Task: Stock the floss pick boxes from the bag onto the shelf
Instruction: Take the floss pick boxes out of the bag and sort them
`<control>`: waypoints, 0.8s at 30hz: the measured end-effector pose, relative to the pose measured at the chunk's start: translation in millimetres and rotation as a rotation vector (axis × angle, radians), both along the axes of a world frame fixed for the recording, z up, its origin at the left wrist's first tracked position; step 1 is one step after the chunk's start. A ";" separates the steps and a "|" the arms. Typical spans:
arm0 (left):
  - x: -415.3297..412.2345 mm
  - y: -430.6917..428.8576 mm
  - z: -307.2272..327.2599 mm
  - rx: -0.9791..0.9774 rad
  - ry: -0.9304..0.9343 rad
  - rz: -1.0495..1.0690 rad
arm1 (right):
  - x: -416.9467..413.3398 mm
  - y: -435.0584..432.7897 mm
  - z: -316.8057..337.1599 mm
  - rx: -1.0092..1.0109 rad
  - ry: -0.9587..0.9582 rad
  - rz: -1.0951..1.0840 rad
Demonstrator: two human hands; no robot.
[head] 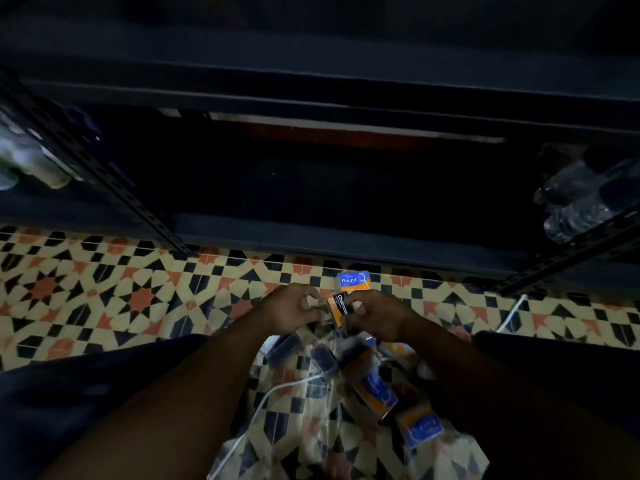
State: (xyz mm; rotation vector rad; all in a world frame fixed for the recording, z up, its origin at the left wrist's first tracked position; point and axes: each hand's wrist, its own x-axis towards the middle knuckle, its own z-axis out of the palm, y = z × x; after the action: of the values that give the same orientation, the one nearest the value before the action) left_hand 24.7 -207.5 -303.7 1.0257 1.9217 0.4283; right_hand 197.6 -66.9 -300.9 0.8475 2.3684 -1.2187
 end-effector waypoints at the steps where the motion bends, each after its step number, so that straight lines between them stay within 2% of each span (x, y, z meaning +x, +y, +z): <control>1: -1.2 3.0 13.0 0.014 0.004 -0.021 | -2.4 0.7 10.0 0.022 0.016 -0.001; 5: -12.3 17.7 77.5 0.171 0.106 -0.038 | -17.3 9.5 81.4 0.086 0.165 -0.011; 9: -30.9 33.3 152.9 0.444 0.218 0.014 | -33.6 28.6 169.2 0.225 0.407 -0.053; 13: -57.2 53.9 222.3 0.775 0.444 0.065 | -51.5 48.2 251.4 0.398 0.718 -0.141; 15: -72.5 68.3 247.9 0.868 0.533 0.126 | -63.7 61.7 282.6 0.480 0.811 -0.189; 19: -106.2 98.7 274.3 0.844 0.744 0.183 | -98.3 106.1 296.3 0.500 0.709 -0.216; 21: -122.5 113.1 279.7 0.767 0.752 0.154 | -115.3 128.3 285.5 0.518 0.620 -0.220; 24: -144.8 136.9 276.6 0.638 0.763 0.100 | -139.2 155.5 272.9 0.568 0.600 -0.252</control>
State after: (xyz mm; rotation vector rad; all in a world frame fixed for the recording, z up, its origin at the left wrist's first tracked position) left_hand -120.2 -70.6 -27.1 1.6800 2.5925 0.8279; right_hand 58.4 88.7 -28.0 1.0871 3.2729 -0.9858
